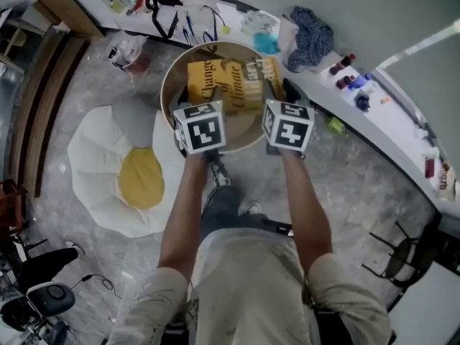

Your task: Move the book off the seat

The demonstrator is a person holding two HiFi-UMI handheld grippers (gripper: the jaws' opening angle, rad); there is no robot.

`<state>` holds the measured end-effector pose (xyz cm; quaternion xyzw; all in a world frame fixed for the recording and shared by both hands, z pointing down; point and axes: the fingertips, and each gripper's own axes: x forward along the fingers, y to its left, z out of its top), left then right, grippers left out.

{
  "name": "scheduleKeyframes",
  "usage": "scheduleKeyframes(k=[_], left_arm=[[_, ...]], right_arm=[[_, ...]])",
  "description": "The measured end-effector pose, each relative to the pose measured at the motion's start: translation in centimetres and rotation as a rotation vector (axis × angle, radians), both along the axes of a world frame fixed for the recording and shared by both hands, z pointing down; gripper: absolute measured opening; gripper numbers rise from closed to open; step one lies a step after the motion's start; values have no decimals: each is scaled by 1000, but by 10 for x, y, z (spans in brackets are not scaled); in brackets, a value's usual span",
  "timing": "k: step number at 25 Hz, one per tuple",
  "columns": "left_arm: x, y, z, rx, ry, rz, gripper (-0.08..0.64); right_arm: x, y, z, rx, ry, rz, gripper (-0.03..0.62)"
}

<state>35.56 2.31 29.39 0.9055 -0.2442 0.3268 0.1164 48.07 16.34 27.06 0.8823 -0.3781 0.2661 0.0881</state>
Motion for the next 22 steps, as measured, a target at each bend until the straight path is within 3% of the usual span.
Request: scheduleKeyframes(k=[11,22], left_arm=[[31,-56,88,-86,-87,-12,318],[75,-59,197,-190,-220,-91,318]], right_arm=[[36,-58,87,-70,-97,1,190],[92,-72,203,-169,-231,-61,190]])
